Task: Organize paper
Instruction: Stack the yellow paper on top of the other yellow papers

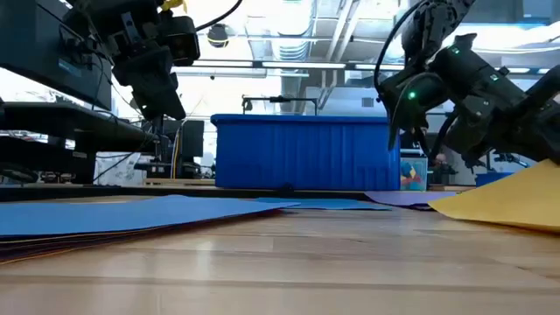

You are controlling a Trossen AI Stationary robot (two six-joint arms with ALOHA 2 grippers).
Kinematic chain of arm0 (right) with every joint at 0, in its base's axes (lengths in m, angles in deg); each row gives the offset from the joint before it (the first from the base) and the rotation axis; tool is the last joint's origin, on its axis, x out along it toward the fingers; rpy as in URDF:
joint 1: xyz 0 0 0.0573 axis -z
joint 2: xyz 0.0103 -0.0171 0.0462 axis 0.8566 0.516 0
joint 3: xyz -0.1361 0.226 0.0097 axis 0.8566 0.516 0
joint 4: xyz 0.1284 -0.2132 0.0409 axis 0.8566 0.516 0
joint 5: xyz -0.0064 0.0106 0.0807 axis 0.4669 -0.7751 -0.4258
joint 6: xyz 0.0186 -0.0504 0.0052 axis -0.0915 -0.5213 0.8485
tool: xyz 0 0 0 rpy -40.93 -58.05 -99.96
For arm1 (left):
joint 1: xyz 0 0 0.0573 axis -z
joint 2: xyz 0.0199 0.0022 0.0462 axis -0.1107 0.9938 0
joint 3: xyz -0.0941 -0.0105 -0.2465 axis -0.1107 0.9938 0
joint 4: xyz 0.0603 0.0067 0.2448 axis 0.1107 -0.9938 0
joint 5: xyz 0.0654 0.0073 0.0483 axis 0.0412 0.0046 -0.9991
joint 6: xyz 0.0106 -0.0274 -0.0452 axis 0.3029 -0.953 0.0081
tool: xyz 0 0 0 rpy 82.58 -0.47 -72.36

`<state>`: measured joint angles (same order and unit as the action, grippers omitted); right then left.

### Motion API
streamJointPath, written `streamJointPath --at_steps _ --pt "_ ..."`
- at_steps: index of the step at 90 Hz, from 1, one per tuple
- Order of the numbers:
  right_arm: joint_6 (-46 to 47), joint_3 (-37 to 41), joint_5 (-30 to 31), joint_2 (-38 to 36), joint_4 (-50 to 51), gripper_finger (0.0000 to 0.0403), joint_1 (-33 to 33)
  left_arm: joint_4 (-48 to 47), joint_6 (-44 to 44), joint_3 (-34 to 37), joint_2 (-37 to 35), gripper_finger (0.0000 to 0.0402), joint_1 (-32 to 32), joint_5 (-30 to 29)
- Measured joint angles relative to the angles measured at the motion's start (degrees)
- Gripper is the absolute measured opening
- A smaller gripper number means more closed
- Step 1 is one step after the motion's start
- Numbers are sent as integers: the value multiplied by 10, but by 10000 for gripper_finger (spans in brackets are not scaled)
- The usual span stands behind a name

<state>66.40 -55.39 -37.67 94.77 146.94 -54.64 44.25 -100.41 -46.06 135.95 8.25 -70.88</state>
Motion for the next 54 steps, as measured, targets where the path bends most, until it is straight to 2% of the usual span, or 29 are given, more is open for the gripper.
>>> streamJointPath --at_steps 30,45,54 --pt "29 0 -1 0 6 7 -10 -6 12 0 0 0 0 1" --pt "38 0 0 0 13 56 -8 -23 20 0 0 0 0 1" --pt "48 -1 24 0 15 94 -8 -35 21 0 0 0 0 1"
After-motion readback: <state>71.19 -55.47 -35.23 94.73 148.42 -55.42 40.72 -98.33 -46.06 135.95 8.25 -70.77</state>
